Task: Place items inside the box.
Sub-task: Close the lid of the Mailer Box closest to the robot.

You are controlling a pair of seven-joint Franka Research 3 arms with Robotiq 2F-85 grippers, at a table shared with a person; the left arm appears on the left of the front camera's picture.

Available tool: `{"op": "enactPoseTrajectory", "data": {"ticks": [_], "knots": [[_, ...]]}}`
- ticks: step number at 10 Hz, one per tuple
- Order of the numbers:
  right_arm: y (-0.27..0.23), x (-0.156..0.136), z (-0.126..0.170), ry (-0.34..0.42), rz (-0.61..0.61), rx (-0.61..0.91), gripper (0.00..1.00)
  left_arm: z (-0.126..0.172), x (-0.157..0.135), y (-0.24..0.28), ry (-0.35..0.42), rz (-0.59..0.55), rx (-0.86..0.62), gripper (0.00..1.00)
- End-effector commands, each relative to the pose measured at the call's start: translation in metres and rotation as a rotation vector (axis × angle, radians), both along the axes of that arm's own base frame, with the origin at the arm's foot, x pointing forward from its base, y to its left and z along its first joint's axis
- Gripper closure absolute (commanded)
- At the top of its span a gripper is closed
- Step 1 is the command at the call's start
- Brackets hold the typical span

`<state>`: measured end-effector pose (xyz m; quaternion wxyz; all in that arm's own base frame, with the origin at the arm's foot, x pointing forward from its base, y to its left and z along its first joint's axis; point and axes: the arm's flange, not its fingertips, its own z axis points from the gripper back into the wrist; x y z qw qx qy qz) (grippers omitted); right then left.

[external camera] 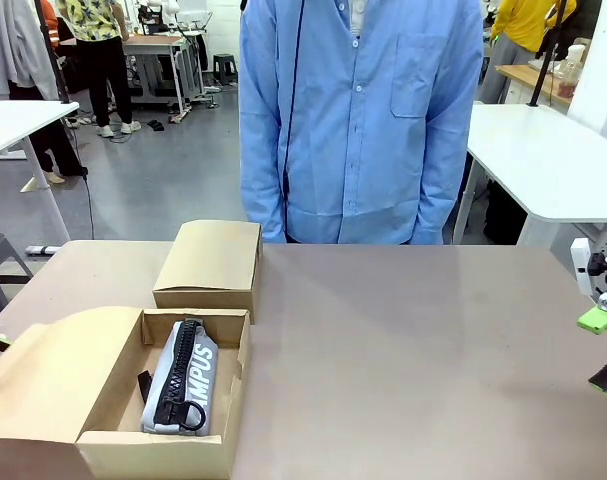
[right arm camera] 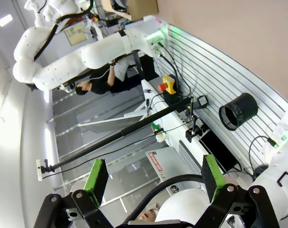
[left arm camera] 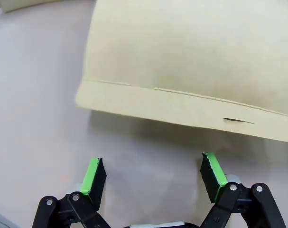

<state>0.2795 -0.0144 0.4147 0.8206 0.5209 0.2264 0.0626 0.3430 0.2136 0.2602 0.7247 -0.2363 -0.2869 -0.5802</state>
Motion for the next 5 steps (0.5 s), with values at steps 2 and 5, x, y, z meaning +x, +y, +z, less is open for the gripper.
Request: {"op": "enactPoseTrajectory", "data": {"ticks": [2, 5], "knots": [[-0.004, -0.001, -0.001, -0.018, 0.011, 0.012, 0.0, -0.014, 0.002, 0.004, 0.012, 0.035, 0.02, 0.0], [-0.004, -0.001, -0.001, -0.018, 0.011, 0.012, 0.0, -0.027, 0.004, -0.021, -0.038, -0.012, -0.099, 0.0]]}}
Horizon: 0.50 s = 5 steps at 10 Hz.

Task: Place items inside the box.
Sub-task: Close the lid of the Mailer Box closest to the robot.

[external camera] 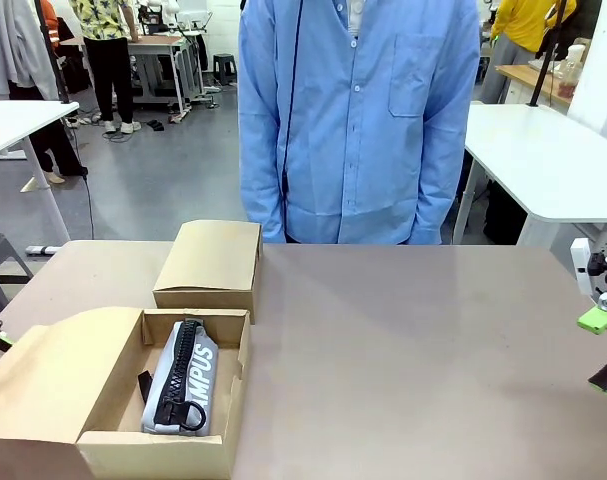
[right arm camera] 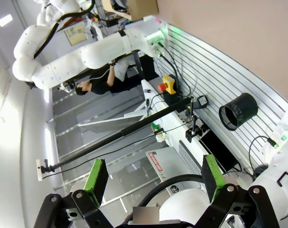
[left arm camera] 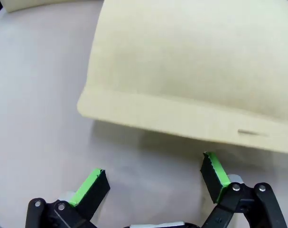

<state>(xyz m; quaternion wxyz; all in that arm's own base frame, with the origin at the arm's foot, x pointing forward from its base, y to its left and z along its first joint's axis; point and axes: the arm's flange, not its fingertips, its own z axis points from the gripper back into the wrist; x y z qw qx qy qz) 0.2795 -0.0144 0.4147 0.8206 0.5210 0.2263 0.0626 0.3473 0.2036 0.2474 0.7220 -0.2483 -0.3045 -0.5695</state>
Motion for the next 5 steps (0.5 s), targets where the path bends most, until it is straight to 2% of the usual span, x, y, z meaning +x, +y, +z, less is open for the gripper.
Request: {"op": "enactPoseTrajectory", "data": {"ticks": [1, 5], "knots": [[-0.004, -0.001, -0.001, -0.018, 0.011, 0.012, 0.0, -0.01, -0.001, -0.015, -0.061, -0.016, -0.1, 0.0], [-0.004, -0.001, -0.001, -0.018, 0.011, 0.012, 0.0, 0.019, -0.001, -0.022, -0.18, 0.012, -0.277, 0.0]]}}
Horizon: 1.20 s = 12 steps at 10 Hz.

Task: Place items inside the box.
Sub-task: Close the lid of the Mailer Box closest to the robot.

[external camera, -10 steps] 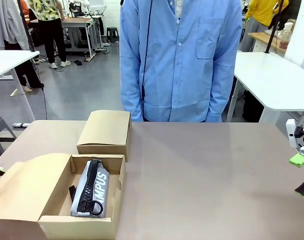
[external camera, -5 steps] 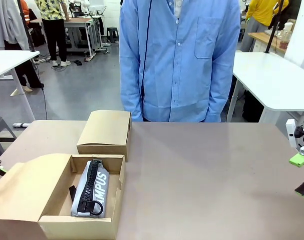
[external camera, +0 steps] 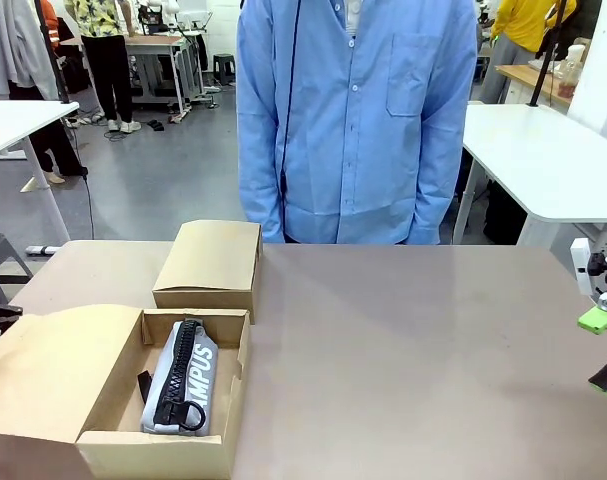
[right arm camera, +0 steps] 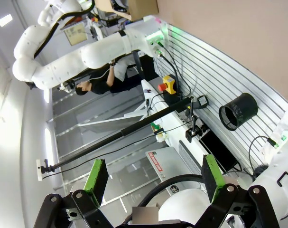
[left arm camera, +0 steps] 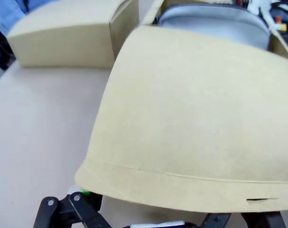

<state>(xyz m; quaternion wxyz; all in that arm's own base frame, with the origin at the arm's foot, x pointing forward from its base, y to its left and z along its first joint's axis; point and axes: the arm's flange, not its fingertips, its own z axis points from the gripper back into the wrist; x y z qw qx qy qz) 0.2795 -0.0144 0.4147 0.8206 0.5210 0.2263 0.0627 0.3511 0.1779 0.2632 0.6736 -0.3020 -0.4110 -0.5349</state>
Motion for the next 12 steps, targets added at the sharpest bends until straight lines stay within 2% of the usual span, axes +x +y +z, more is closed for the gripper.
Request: {"op": "enactPoseTrajectory", "data": {"ticks": [1, 4, 5, 7, 8, 9, 11, 12], "knots": [[-0.004, -0.001, -0.001, -0.018, 0.011, 0.012, 0.0, 0.012, -0.005, 0.006, -0.1, 0.008, -0.084, 0.0], [-0.004, -0.001, -0.001, -0.018, 0.011, 0.012, 0.0, 0.054, -0.022, 0.002, -0.185, -0.018, -0.195, 0.0], [-0.004, -0.001, -0.001, -0.018, 0.011, 0.012, 0.0, 0.074, -0.028, -0.01, -0.185, -0.016, -0.233, 0.0], [-0.004, -0.001, -0.001, -0.018, 0.011, 0.012, 0.0, 0.113, -0.036, -0.044, -0.205, -0.056, -0.262, 0.0], [-0.004, -0.001, -0.001, -0.018, 0.011, 0.012, 0.0, 0.13, -0.039, -0.071, -0.223, -0.121, -0.276, 0.0], [-0.004, -0.001, -0.001, -0.018, 0.011, 0.012, 0.0, 0.142, -0.04, -0.108, -0.266, -0.155, -0.226, 0.0], [-0.004, -0.001, -0.001, -0.018, 0.011, 0.012, 0.0, 0.14, -0.044, -0.176, -0.262, -0.284, -0.199, 0.0], [-0.004, -0.001, -0.001, -0.018, 0.011, 0.012, 0.0, 0.13, -0.048, -0.208, -0.244, -0.329, -0.153, 0.0]]}}
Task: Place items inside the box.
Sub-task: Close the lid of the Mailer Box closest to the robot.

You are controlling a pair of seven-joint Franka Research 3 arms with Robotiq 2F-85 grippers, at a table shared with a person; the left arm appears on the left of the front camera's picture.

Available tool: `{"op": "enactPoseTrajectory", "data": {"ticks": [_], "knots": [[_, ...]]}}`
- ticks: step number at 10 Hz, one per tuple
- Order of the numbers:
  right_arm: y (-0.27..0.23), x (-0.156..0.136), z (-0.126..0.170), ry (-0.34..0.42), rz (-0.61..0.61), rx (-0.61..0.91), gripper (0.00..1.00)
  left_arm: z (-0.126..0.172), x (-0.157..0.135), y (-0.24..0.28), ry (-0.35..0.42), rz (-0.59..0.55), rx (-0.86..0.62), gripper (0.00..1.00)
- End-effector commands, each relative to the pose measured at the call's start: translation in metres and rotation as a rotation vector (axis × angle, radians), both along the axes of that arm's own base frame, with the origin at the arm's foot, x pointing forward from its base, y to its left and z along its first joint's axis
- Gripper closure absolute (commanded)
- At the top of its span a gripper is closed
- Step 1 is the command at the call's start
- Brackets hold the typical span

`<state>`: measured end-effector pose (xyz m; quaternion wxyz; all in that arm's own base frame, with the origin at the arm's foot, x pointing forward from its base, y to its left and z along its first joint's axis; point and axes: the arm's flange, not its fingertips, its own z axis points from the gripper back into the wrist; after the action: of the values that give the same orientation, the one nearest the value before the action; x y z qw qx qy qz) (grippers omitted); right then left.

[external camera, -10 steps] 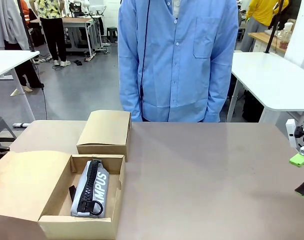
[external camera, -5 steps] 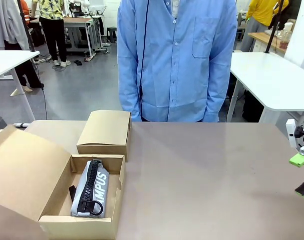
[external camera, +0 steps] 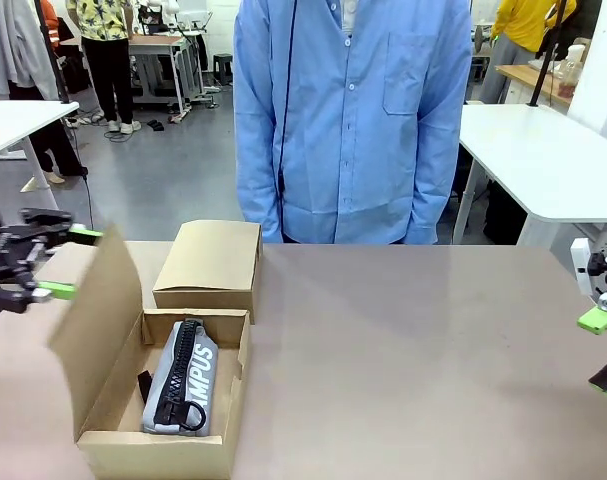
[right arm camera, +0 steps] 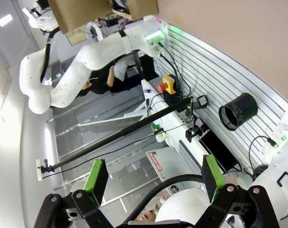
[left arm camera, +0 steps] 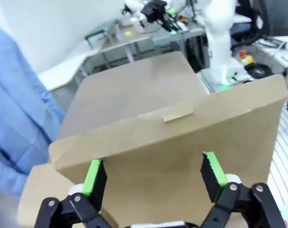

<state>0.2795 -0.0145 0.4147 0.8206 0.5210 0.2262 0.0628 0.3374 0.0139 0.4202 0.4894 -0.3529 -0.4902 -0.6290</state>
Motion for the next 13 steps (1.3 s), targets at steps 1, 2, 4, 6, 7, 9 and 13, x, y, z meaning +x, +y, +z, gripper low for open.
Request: {"op": "enactPoseTrajectory", "data": {"ticks": [1, 2, 4, 6, 7, 9, 13], "knots": [[-0.004, -0.001, -0.001, -0.018, 0.01, 0.012, 0.0, -0.039, -0.038, -0.067, 0.024, -0.04, 0.088, 0.0], [-0.004, -0.001, -0.001, -0.018, 0.01, 0.012, 0.0, -0.055, -0.044, -0.088, 0.076, -0.11, 0.126, 0.0], [-0.004, -0.001, -0.001, -0.018, 0.01, 0.012, 0.0, -0.085, -0.057, -0.111, 0.143, -0.175, 0.22, 0.0], [-0.004, -0.001, -0.001, -0.018, 0.01, 0.012, 0.0, -0.112, -0.069, -0.121, 0.167, -0.196, 0.314, 0.0], [-0.004, -0.001, -0.001, -0.018, 0.01, 0.012, 0.0, -0.118, -0.074, -0.125, 0.174, -0.209, 0.327, 0.0], [-0.004, -0.001, -0.001, -0.018, 0.01, 0.012, 0.0, -0.118, -0.076, -0.124, 0.166, -0.201, 0.332, 0.0], [-0.004, -0.001, -0.001, -0.018, 0.01, 0.012, 0.0, -0.057, -0.071, -0.077, 0.205, -0.131, 0.16, 0.0]]}}
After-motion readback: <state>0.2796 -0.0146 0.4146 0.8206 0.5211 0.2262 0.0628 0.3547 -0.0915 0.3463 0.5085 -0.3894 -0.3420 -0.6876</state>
